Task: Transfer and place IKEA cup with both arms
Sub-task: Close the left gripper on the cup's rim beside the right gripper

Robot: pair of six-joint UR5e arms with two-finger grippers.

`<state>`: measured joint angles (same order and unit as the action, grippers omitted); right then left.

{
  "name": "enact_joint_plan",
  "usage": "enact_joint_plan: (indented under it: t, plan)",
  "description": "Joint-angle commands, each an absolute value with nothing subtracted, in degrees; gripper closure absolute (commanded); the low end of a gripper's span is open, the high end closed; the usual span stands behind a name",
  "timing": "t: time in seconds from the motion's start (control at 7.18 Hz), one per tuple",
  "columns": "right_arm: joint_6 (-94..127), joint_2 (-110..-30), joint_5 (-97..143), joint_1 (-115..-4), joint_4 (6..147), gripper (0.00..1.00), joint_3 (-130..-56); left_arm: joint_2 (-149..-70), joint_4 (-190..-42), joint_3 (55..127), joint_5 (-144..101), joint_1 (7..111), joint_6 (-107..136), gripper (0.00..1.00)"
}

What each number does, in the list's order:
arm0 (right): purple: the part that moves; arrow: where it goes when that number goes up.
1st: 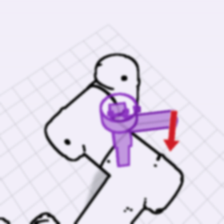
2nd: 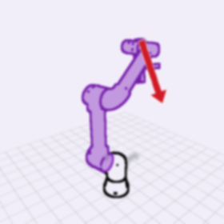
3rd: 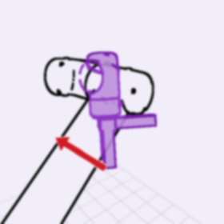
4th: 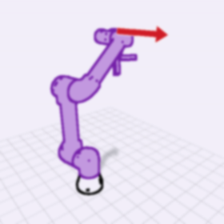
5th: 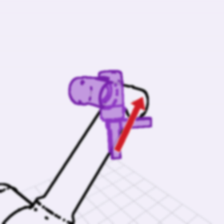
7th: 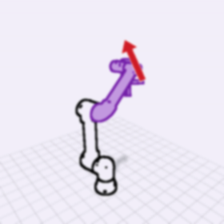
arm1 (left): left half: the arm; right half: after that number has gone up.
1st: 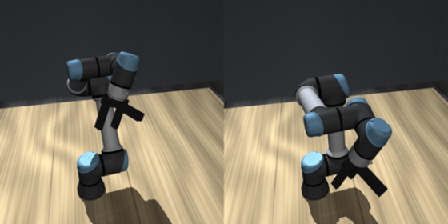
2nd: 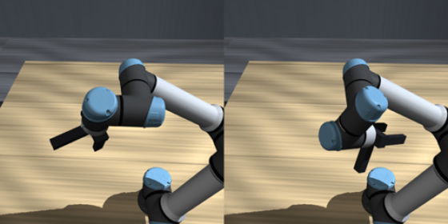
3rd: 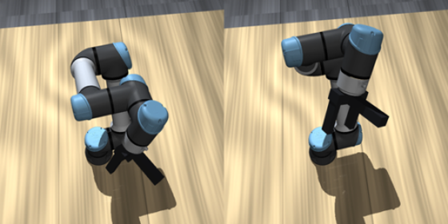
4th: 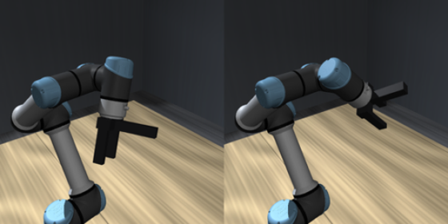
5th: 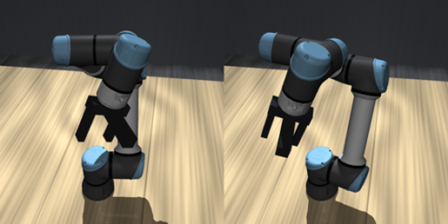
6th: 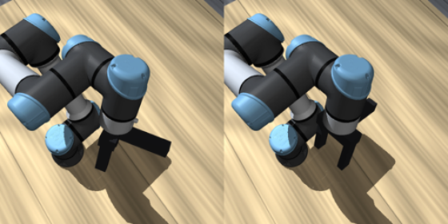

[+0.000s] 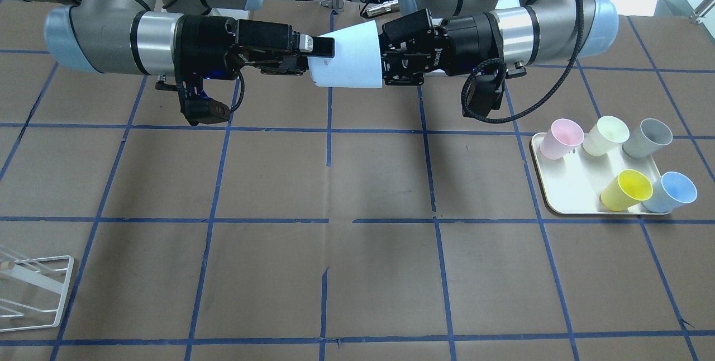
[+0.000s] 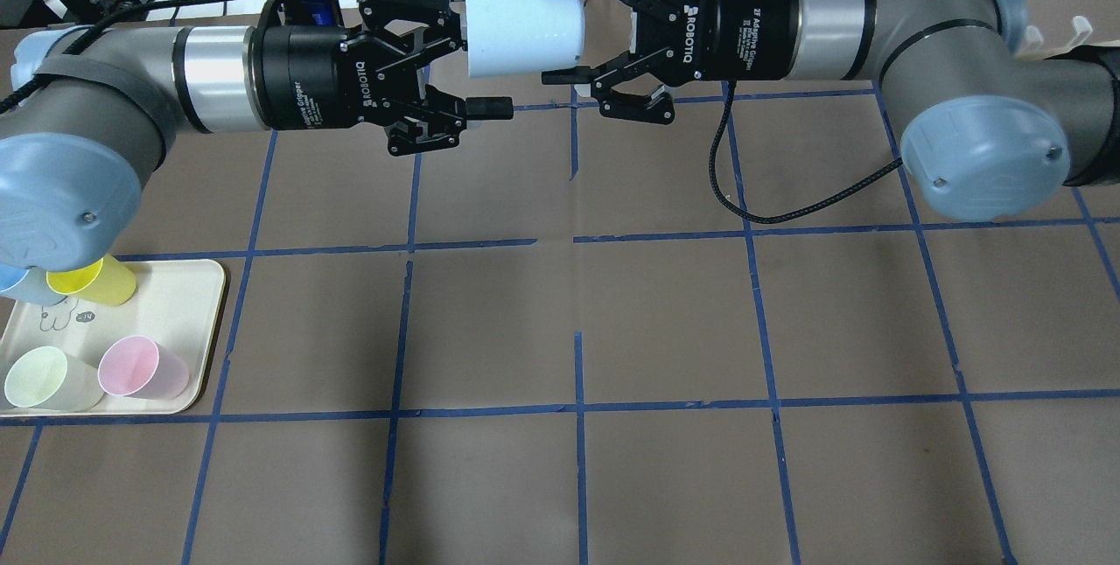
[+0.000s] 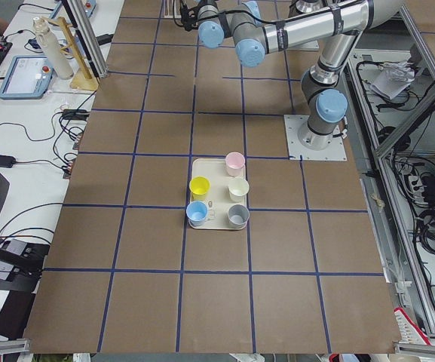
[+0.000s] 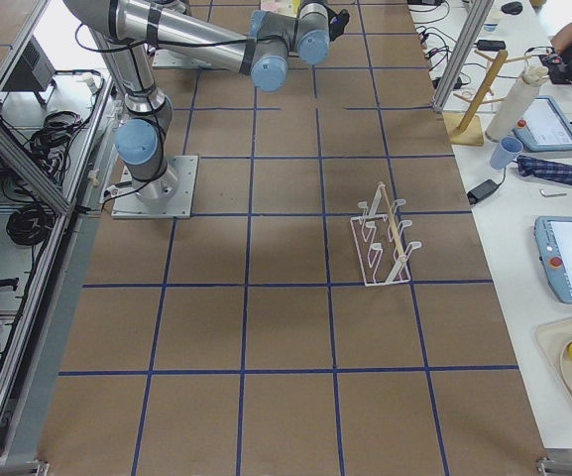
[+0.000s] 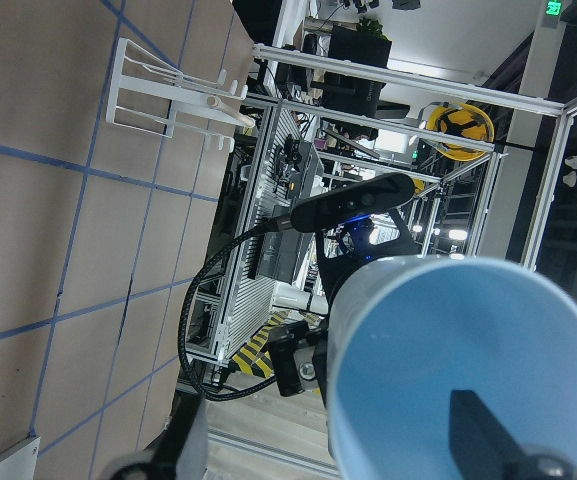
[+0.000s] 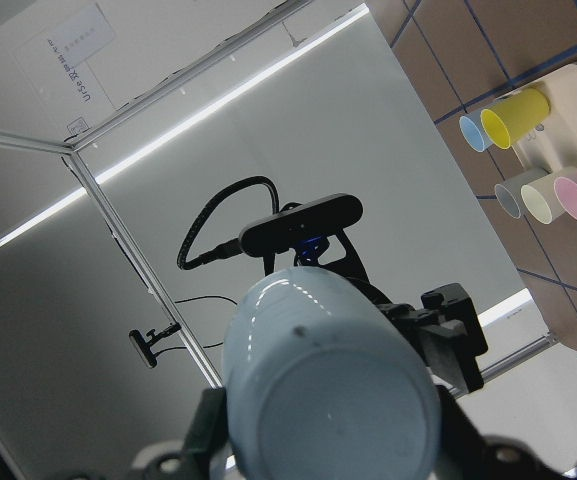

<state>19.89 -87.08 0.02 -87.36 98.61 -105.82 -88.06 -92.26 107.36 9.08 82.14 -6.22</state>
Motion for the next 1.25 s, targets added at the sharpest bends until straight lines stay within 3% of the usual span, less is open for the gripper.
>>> enact_joint_plan:
  t: [0.0,0.14,0.42,0.7,1.11]
  plan:
    - [19.86,-86.84,-0.09,-87.36,98.61,1.0,-105.82,-88.68,-90.36,107.4,9.05,82.09,-6.06,0.81]
    - [19.86,-86.75,-0.09,-87.36,98.53,1.0,-105.82,-88.77,-90.09,107.05,9.23,82.0,-5.89,1.0]
    - [21.26,-86.75,-0.17,-87.36,98.53,1.0,-105.82,-88.6,-90.09,107.05,9.23,81.74,-5.89,1.0]
    - [22.32,-86.57,-0.26,-87.36,98.61,0.01,-105.73,-88.07,-90.09,106.96,9.84,81.74,-5.36,1.0]
    - [22.41,-85.61,0.0,-86.31,98.88,0.0,-105.38,-87.72,-90.09,107.05,9.93,81.74,-5.36,1.0]
